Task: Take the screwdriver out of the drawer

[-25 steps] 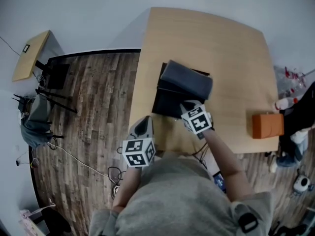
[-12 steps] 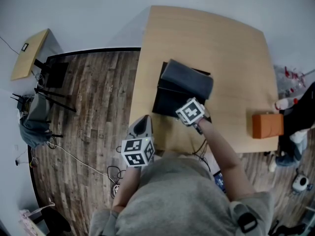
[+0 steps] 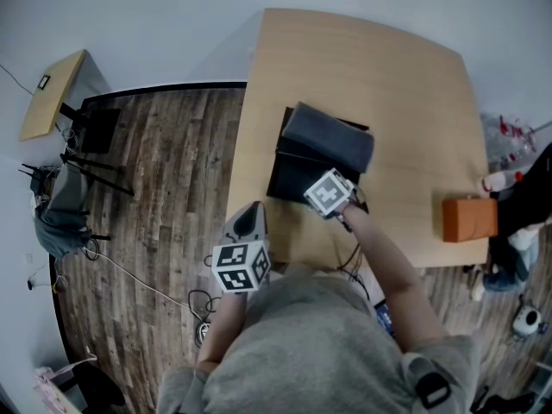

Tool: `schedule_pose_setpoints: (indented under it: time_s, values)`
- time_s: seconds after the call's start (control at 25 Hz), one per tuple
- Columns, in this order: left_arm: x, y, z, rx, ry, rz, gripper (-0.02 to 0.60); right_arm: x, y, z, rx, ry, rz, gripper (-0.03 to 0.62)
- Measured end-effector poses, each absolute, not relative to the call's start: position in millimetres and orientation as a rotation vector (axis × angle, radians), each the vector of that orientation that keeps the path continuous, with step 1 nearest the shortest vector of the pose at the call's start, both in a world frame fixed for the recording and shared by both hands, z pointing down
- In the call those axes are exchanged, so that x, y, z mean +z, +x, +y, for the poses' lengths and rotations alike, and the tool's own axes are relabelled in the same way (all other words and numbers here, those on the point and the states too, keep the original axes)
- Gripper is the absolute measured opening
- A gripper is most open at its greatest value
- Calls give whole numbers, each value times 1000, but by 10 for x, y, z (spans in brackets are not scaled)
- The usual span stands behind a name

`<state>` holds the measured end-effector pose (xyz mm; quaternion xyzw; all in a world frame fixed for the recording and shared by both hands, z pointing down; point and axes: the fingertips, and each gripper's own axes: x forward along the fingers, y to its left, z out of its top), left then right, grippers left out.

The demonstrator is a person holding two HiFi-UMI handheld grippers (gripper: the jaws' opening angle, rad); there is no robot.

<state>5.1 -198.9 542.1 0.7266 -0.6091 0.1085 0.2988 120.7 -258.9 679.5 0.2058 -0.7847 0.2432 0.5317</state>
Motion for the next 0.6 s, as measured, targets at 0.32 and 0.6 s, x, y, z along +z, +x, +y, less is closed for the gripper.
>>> schedule_pose_setpoints:
  time_s: [0.32, 0.6]
  values:
    - [5391, 58, -1940, 279, 1926, -1626, 2, 6801, 1278, -2604, 522, 526, -1848, 55]
    - [5374, 68, -1845, 297, 1934, -1619, 2, 6777, 1439, -2643, 464, 575, -1786, 52]
